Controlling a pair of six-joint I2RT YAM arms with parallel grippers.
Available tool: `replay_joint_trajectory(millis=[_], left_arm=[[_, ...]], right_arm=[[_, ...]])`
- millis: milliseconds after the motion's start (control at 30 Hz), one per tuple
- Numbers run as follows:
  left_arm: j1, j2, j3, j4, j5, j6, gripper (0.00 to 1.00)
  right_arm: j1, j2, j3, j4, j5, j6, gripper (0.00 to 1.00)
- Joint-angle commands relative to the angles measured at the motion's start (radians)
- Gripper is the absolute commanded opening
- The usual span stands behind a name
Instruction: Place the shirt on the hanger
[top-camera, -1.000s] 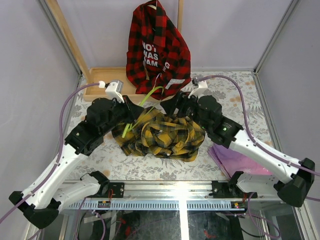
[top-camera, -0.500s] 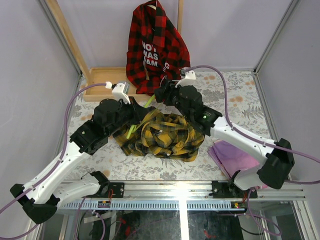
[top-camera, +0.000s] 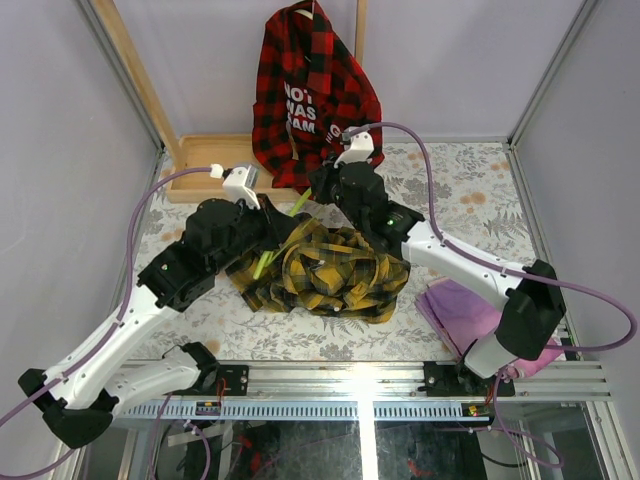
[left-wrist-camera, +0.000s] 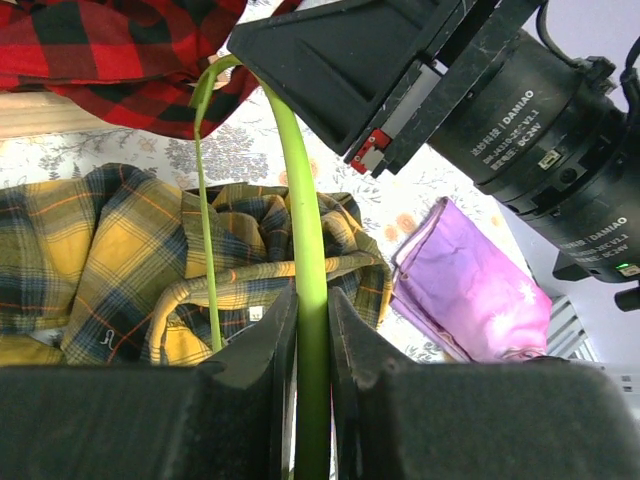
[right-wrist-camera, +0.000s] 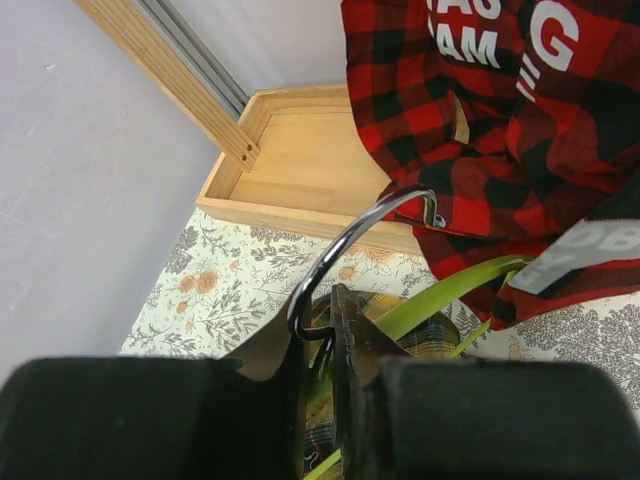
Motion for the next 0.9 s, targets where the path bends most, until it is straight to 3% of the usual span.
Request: replay_joint_trajectory(millis=[0,133,200,400,667,867], left_arm=[[-0.01,-0.037,0.014,0.129,0.084,0.022,0.2],[-0.009,-0.051,0.015,0.167,0.201,0.075,0.65],[-0.01,-0.05,0.04,0.155,0.251,0.105,0.75],[-0.009,-0.036,0.163,0.041,0.328,0.2,0.83],[-0.01,-0.111,0.221,-0.088,0.133,0.421,0.84],[-0.01,-0.177,0.185,-0.064,0.232,0.607,0.84]], right_arm=[[0.006,-0.038,0.023,0.057,0.0,-0.033,0.04],[0.005,-0.082,0.025,0.062,-0.048,-0.068,0.0],[0.006,-0.103,0.038,0.051,-0.077,-0.088,0.0],[0.004,-0.18,0.04,0.003,-0.205,-0.137,0.0],[0.001,-0.381,-0.023,-0.204,-0.364,-0.278,0.0],[0.0,-0.551,-0.081,-0.39,-0.568,-0.361,0.0]])
